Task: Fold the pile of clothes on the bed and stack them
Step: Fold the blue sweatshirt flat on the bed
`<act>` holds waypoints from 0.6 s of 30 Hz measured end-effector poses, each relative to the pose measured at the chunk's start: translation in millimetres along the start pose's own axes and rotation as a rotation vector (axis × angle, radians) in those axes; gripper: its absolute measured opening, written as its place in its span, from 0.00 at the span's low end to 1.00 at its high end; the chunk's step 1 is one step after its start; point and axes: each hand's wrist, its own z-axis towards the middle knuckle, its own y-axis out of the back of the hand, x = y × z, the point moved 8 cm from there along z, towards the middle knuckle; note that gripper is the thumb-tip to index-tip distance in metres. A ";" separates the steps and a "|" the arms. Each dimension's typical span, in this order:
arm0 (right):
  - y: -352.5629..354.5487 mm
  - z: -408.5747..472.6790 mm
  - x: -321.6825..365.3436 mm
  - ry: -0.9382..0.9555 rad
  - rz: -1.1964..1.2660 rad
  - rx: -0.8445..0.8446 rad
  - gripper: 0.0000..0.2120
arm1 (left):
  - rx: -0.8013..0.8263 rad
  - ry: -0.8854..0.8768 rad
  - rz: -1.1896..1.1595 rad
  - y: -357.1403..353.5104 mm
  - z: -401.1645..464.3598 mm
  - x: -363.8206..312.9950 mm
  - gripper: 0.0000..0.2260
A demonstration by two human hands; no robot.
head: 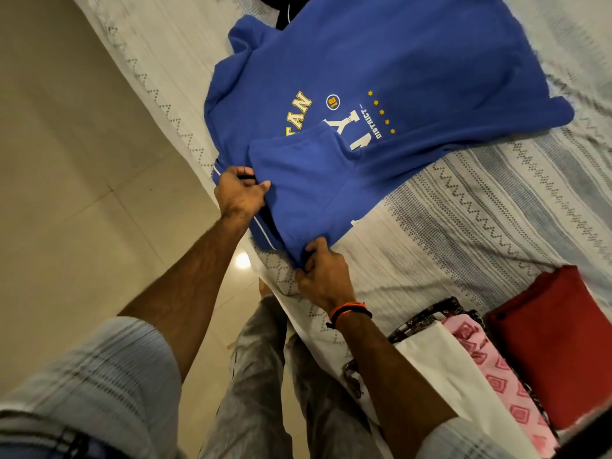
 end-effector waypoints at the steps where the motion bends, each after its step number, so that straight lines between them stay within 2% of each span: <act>1: -0.3 0.1 -0.3 0.006 0.002 0.006 0.18 | -0.014 0.004 -0.012 1.3 0.3 1.7 0.15; 5: -0.1 0.0 0.9 0.078 -0.036 -0.030 0.13 | 0.003 -0.005 -0.045 -0.2 -3.3 1.6 0.13; 9: -0.5 -8.1 1.8 0.172 -0.093 -0.111 0.12 | -0.116 -0.085 -0.060 12.9 -1.2 -0.9 0.11; 13: -15.1 -13.0 -0.1 0.153 -0.198 -0.041 0.18 | -0.041 -0.146 0.118 3.5 -4.5 2.3 0.17; 16: -20.1 -18.2 -0.1 0.135 -0.207 0.005 0.27 | 0.013 -0.274 0.289 -2.7 -21.6 -8.2 0.24; 18: -18.4 -18.4 -0.8 0.115 -0.189 0.032 0.27 | 0.055 -0.310 0.371 -6.3 -30.3 -10.0 0.25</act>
